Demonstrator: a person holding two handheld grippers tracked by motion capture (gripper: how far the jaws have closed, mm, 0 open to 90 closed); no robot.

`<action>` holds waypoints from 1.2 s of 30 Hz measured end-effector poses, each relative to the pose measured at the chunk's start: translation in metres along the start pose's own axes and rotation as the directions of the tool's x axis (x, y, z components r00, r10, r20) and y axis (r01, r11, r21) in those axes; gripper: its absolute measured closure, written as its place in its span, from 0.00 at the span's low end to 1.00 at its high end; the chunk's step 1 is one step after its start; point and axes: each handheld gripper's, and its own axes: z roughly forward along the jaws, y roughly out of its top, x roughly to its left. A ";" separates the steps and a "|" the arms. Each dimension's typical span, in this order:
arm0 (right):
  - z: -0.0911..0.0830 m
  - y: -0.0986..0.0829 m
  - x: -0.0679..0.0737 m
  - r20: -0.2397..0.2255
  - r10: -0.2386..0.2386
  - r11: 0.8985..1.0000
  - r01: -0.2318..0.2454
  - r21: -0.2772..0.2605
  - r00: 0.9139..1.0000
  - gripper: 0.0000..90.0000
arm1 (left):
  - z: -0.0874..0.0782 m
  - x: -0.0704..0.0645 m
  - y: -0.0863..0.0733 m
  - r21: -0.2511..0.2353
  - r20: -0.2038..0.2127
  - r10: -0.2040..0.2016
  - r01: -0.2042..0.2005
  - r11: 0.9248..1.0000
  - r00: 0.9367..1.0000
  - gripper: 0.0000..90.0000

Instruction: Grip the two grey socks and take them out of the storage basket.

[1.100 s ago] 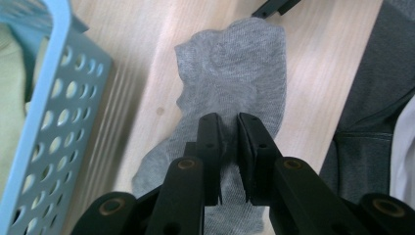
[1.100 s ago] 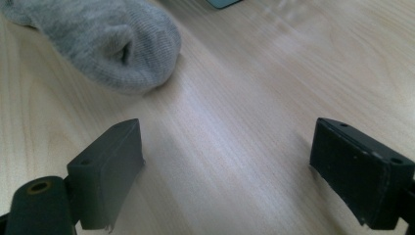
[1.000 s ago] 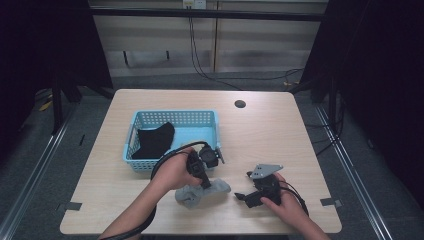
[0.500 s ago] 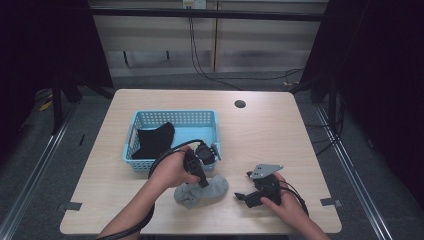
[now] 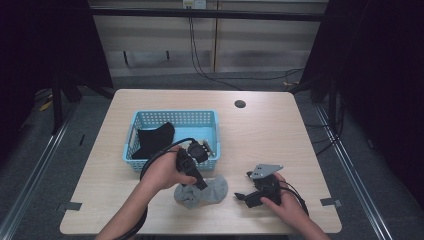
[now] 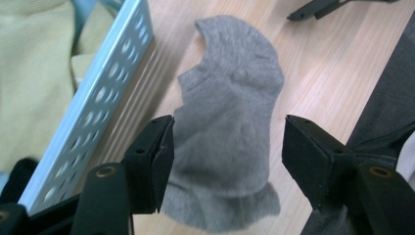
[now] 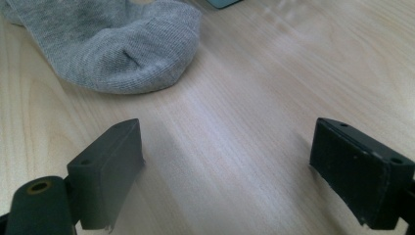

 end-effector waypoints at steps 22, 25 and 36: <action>0.000 0.000 0.000 0.000 0.000 1.000 0.000 0.000 1.000 0.13 | 0.001 0.026 -0.071 -0.093 -0.012 -0.052 0.050 0.994 0.999 0.34; 0.000 0.000 0.000 0.000 0.000 1.000 0.000 0.000 1.000 0.13 | 0.006 0.030 -0.080 -0.114 -0.009 -0.049 0.048 0.992 0.999 0.33; 0.000 0.000 0.000 0.001 0.000 1.000 0.000 0.000 1.000 0.13 | 0.034 0.043 -0.116 -0.176 -0.069 0.000 -0.013 0.984 0.998 0.31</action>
